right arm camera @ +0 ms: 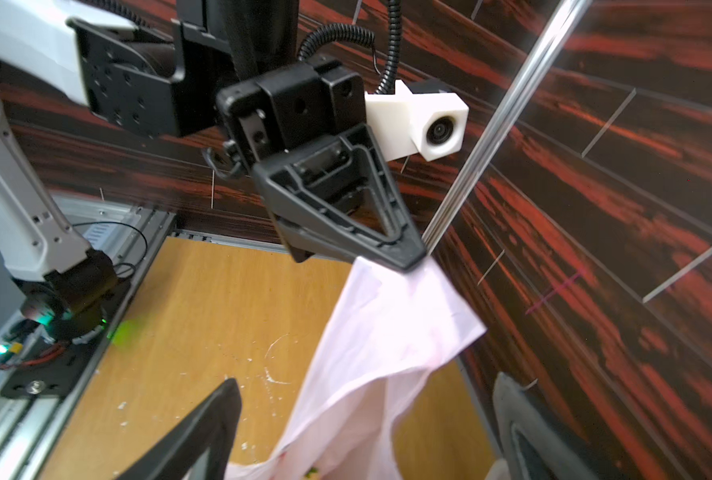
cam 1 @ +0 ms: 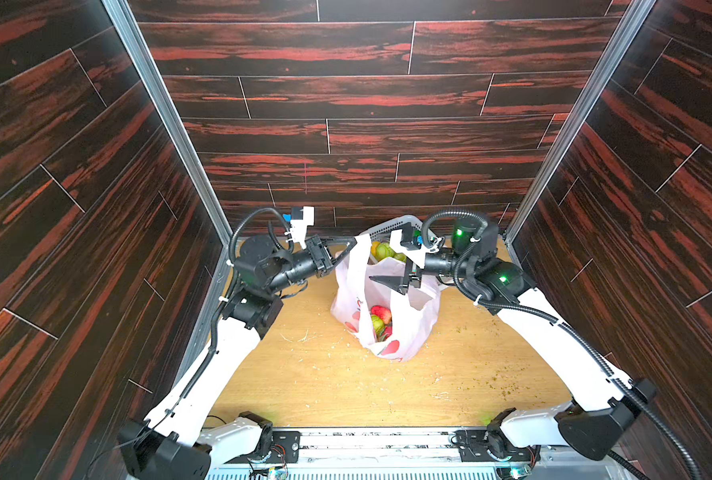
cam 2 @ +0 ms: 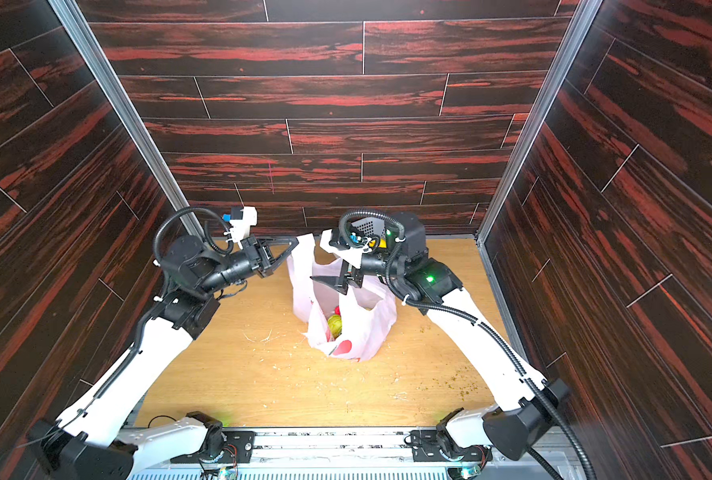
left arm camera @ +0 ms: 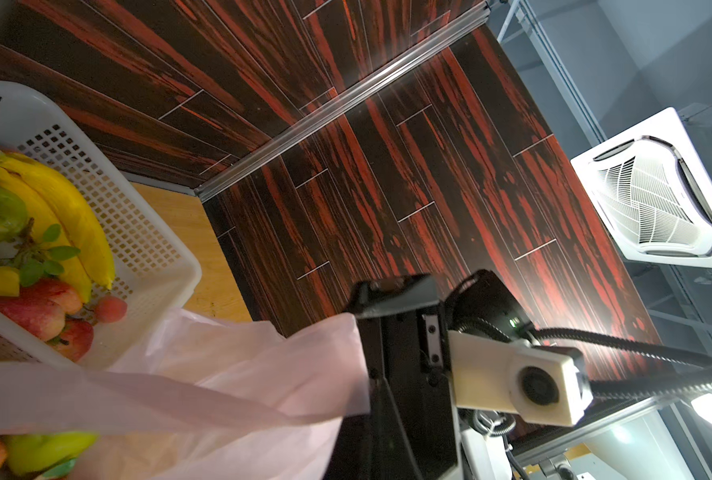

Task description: Place the fake fruits into the plastic bag and tie a complex knot

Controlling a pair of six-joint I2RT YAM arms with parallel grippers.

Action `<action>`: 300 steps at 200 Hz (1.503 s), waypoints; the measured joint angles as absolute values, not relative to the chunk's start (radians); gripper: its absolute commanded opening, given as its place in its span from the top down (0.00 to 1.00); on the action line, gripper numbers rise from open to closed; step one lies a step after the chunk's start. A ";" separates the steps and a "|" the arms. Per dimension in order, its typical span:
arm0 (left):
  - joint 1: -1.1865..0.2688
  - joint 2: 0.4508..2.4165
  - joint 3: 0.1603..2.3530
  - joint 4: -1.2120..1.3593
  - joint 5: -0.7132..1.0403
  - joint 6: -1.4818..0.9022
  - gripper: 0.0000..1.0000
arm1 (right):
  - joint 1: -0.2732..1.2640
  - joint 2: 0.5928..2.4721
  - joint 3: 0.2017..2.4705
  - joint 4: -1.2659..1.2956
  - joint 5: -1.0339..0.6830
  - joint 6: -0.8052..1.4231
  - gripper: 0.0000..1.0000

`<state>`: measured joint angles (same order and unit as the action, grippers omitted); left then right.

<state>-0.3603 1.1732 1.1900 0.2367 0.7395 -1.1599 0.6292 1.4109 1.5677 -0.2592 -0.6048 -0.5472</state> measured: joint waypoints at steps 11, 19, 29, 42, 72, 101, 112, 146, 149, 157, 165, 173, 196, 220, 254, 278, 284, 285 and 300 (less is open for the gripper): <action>-0.366 1.165 1.187 0.234 0.735 -1.159 1.00 | 0.634 1.429 1.586 -0.253 -0.615 -0.560 0.04; -0.369 1.163 1.185 0.232 0.732 -1.159 1.00 | 0.638 1.443 1.606 -0.251 -0.620 -0.565 0.04; -0.373 1.162 1.182 0.232 0.730 -1.159 1.00 | 0.646 1.461 1.628 -0.243 -0.625 -0.569 0.06; -0.376 1.162 1.178 0.231 0.727 -1.159 1.00 | 0.657 1.480 1.645 -0.236 -0.632 -0.572 0.11; -0.376 1.162 1.176 0.230 0.724 -1.159 1.00 | 0.671 1.513 1.655 -0.227 -0.639 -0.566 0.30; -0.376 1.162 1.176 0.230 0.725 -1.158 1.00 | 0.672 1.535 1.656 -0.229 -0.638 -0.554 0.55; -0.376 1.162 1.176 0.230 0.725 -1.158 1.00 | 0.672 1.537 1.656 -0.228 -0.635 -0.553 0.68; -0.377 1.157 1.176 0.213 0.733 -1.134 0.80 | 0.672 1.537 1.663 -0.229 -0.626 -0.527 1.00; -0.377 1.155 1.176 0.207 0.732 -1.128 0.78 | 0.672 1.537 1.664 -0.232 -0.621 -0.528 1.00; -0.374 1.146 1.179 0.183 0.731 -1.101 0.72 | 0.672 1.537 1.668 -0.244 -0.616 -0.517 1.00; -0.368 1.132 1.184 0.146 0.731 -1.073 0.66 | 0.672 1.537 1.678 -0.266 -0.608 -0.503 1.00; -0.356 1.116 1.191 0.111 0.730 -1.046 0.59 | 0.672 1.537 1.688 -0.288 -0.606 -0.493 1.00; -0.298 1.050 1.205 0.016 0.722 -0.951 0.45 | 0.672 1.535 1.703 -0.321 -0.605 -0.459 1.00; -0.250 0.970 1.210 -0.093 0.671 -0.797 0.28 | 0.668 1.532 1.707 -0.352 -0.608 -0.410 1.00; -0.248 0.871 1.107 -0.079 0.631 -0.608 0.12 | 0.664 1.530 1.759 -0.429 -0.615 -0.332 1.00; -0.248 0.850 0.988 -0.002 0.636 -0.537 0.08 | 0.662 1.524 1.794 -0.467 -0.619 -0.287 1.00; -0.248 0.857 0.970 0.015 0.640 -0.527 0.07 | 0.661 1.521 1.795 -0.472 -0.621 -0.278 1.00; -0.248 0.859 0.966 0.019 0.641 -0.523 0.07 | 0.661 1.520 1.795 -0.473 -0.622 -0.276 1.00; -0.248 0.892 0.932 0.072 0.662 -0.494 0.05 | 0.661 1.515 1.798 -0.487 -0.633 -0.254 1.00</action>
<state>-0.2481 0.8921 0.9321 0.0723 0.6621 -0.4942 0.6609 1.5154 1.7985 -0.4866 -0.6327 -0.2543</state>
